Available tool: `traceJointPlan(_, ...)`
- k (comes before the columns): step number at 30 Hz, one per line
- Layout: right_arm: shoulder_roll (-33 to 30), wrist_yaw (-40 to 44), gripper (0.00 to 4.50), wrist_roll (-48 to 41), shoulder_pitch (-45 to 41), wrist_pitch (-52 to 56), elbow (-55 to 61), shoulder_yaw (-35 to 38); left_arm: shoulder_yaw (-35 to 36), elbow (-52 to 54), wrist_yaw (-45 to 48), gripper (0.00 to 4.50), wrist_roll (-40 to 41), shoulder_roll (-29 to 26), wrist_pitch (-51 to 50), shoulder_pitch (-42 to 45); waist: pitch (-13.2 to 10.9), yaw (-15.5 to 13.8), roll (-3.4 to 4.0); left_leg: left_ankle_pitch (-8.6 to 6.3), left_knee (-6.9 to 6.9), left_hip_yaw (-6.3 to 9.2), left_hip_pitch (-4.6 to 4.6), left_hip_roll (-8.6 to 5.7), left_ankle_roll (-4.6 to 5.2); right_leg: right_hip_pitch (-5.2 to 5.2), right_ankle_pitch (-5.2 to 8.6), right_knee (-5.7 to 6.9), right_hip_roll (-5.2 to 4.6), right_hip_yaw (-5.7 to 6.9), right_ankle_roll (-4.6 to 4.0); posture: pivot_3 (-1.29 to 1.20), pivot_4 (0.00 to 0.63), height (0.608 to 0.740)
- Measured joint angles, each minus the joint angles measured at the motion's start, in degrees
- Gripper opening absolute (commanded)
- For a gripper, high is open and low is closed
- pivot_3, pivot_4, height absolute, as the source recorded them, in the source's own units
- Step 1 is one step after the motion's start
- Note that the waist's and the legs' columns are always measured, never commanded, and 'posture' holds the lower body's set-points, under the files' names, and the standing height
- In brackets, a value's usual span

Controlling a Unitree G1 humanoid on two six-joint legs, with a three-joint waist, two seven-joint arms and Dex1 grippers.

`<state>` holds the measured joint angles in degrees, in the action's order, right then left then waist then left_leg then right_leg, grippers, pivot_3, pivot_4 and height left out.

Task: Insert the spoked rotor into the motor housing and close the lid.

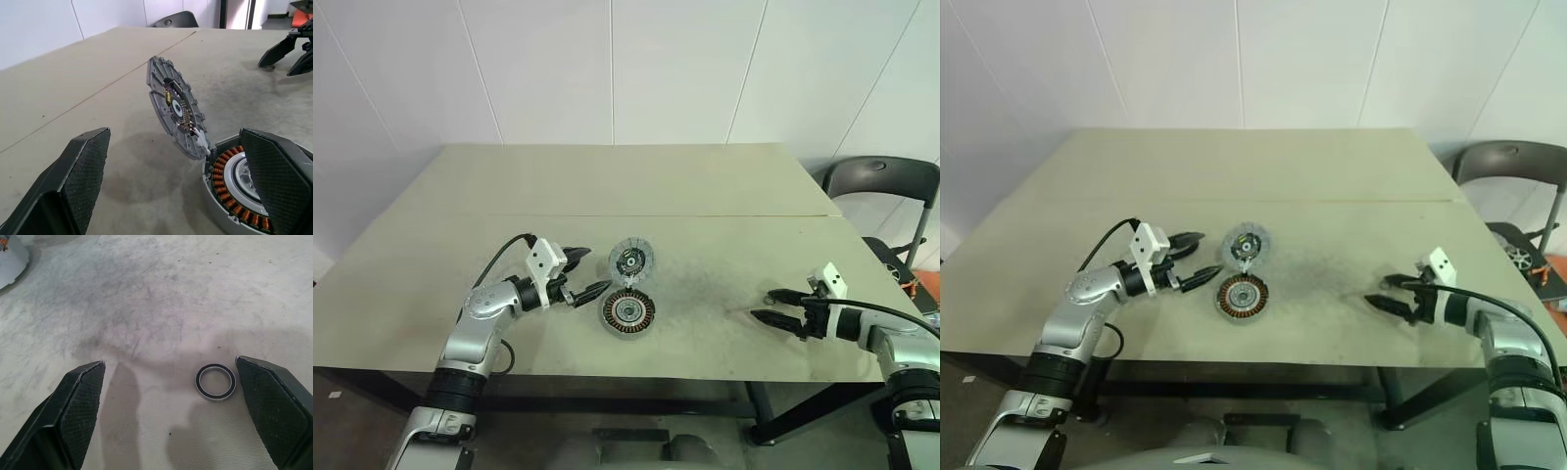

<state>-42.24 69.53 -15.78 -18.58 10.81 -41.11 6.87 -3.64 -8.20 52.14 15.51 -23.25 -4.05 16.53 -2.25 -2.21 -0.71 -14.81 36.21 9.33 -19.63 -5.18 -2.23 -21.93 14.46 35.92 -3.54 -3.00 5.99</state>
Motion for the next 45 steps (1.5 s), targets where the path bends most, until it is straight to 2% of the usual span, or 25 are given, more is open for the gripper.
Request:
traceJointPlan(3,0.7,-1.4,3.26,1.1,-1.2,-0.2,-1.5,-0.1,0.0,-0.1,0.0,4.50,0.0,0.0,0.0,0.0,0.0,0.1,-0.02,-0.08,-0.03,-0.01,0.26,0.06,-0.11,0.45,0.03,-0.18,0.02,0.03,-0.01,0.00,0.000,0.740)
traceJointPlan(10,0.7,-1.8,0.78,2.2,-2.2,-0.1,-2.4,0.0,0.0,-0.1,-0.1,4.50,-0.1,0.0,0.0,0.0,0.0,0.4,-0.02,-0.09,-0.34,0.04,0.21,0.13,0.10,0.29,0.02,-0.46,0.02,0.09,-0.01,0.00,0.000,0.740)
traceJointPlan(11,0.8,-1.6,0.64,2.2,-2.3,-0.1,-2.4,0.0,0.0,-0.2,-0.1,4.50,-0.1,0.0,0.0,0.0,0.0,0.5,-0.02,-0.10,-0.37,0.05,0.21,0.14,0.10,0.27,0.02,-0.47,0.02,0.09,0.00,0.00,0.000,0.740)
traceJointPlan(16,1.9,-1.6,0.64,2.0,-2.3,0.9,-0.8,0.0,0.0,-0.2,-0.1,4.50,-0.1,-0.2,0.0,0.0,0.0,1.3,-0.01,-0.12,-0.35,0.05,0.20,0.14,0.09,0.27,0.05,-0.46,0.02,0.09,0.02,0.00,0.000,0.740)
traceJointPlan(20,4.1,0.3,0.64,0.8,-1.5,5.5,6.1,-1.9,0.0,-0.2,0.0,4.50,-0.1,-0.3,0.0,0.1,-0.2,2.0,0.27,-0.12,-0.31,0.08,0.16,0.13,0.09,0.22,0.04,-0.44,0.01,0.00,0.04,0.00,0.000,0.740)
traceJointPlan(25,5.1,0.1,0.64,1.0,-2.2,7.1,8.5,-3.7,0.0,-0.2,0.0,4.50,-0.1,-0.4,0.0,0.1,-0.3,1.3,0.41,-0.11,-0.27,0.09,0.00,0.07,0.09,0.08,0.03,-0.45,-0.03,0.00,0.06,0.00,0.000,0.740)
traceJointPlan(31,5.1,1.8,2.68,-0.8,-2.7,10.3,9.4,-3.7,0.0,-0.3,-0.1,4.50,-0.1,-0.5,0.0,0.4,-0.3,1.4,0.43,-0.10,-0.14,0.11,-0.54,0.05,0.10,-0.48,-0.23,-0.35,-0.03,0.00,0.02,0.00,0.000,0.740)
traceJointPlan(36,4.3,2.8,4.37,-1.4,-2.3,10.6,10.3,-3.7,0.0,-0.8,0.0,4.50,-0.1,-0.5,0.1,1.3,-0.3,1.4,0.43,-0.10,-0.06,0.09,-0.58,0.04,0.10,-0.47,-0.25,-0.36,-0.03,0.00,0.06,0.00,0.000,0.740)
traceJointPlan(45,3.7,0.4,4.47,-0.2,-0.9,7.9,11.8,-4.3,-0.1,-0.9,0.1,4.50,-0.3,-0.2,0.5,1.3,-0.3,1.4,0.41,-0.10,-0.02,0.07,-0.58,0.03,0.10,-0.43,-0.22,-0.37,-0.04,0.01,0.17,0.00,0.000,0.740)
